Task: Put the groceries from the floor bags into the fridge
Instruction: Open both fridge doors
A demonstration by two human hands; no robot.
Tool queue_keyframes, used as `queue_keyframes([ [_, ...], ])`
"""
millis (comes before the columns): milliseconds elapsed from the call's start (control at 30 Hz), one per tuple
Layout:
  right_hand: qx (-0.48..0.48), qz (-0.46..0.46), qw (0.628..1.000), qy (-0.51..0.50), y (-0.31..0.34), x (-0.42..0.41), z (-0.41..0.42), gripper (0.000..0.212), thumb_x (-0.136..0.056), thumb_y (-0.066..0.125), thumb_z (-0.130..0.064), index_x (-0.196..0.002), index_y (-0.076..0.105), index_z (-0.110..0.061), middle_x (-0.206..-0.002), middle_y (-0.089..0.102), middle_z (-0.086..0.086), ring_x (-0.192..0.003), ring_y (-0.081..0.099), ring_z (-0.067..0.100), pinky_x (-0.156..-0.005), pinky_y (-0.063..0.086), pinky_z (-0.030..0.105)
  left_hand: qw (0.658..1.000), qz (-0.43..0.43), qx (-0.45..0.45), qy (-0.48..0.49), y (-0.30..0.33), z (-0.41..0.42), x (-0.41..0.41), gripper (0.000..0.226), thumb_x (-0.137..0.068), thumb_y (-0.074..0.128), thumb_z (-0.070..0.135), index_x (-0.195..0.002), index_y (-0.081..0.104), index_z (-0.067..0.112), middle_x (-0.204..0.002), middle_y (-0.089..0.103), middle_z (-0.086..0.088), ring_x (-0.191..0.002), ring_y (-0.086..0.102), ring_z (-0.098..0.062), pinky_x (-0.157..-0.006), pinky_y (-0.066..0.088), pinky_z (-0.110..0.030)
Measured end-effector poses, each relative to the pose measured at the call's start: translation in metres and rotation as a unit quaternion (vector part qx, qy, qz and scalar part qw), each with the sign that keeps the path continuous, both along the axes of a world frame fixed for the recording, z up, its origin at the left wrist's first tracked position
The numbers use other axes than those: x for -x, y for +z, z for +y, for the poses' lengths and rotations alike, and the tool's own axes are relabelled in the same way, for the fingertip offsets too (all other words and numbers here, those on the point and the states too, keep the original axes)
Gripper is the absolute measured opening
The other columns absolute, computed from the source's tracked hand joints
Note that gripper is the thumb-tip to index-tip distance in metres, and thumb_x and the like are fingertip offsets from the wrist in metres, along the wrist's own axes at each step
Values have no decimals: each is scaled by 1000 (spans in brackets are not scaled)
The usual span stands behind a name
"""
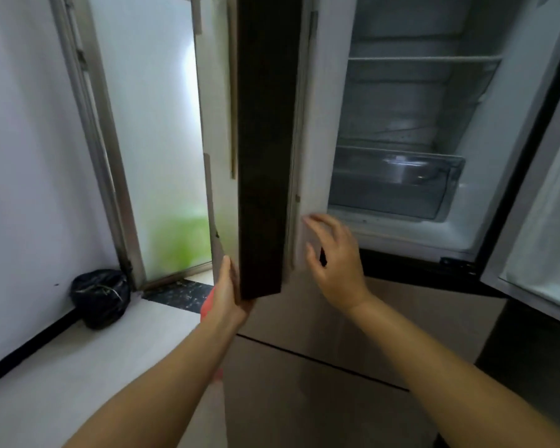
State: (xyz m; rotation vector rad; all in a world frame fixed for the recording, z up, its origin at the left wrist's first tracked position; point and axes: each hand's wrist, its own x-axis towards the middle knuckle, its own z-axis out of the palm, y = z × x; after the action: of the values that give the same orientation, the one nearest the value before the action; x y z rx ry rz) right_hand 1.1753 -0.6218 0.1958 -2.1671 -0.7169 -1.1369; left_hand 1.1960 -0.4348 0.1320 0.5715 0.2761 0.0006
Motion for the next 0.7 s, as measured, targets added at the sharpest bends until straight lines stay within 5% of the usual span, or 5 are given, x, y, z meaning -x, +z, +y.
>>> queue_keyframes([
  [167,-73,146,984,76,17,7,43,53,-97,44,-20,-147,28,-14,-154,28,6,-142,24,19,-118,18,33,995,-7,-54,81,10,82,40,3,-75,62,23,-77,63,21,-75,63,0,-71,63,-18,-58,60,-31],
  [333,53,137,984,104,22,-4,96,52,-87,40,-17,-138,46,-7,-145,42,15,-139,32,31,-114,25,41,954,41,-183,234,51,135,57,36,-91,42,40,-109,63,17,-91,70,-4,-87,61,-20,-64,56,-28],
  [467,90,75,988,102,30,-8,152,45,-85,39,-21,-125,58,-9,-122,59,14,-123,50,32,-110,28,56,808,-24,-450,380,95,153,71,51,-102,30,35,-149,21,18,-155,21,-1,-141,23,-16,-109,19,-26],
  [600,126,43,990,45,28,-11,210,39,-82,58,-18,-121,60,-15,-107,62,9,-108,56,30,-111,19,59,672,-138,-650,328,124,159,60,57,-100,38,29,-151,12,21,-159,9,-1,-146,11,-12,-113,11,-22],
  [700,119,16,993,18,30,-19,243,40,-73,70,-14,-113,64,-17,-93,64,5,-93,61,30,-107,27,59,640,-135,-685,320,124,182,33,65,-99,42,19,-151,3,19,-160,3,-1,-147,4,-14,-120,7,-31],
])
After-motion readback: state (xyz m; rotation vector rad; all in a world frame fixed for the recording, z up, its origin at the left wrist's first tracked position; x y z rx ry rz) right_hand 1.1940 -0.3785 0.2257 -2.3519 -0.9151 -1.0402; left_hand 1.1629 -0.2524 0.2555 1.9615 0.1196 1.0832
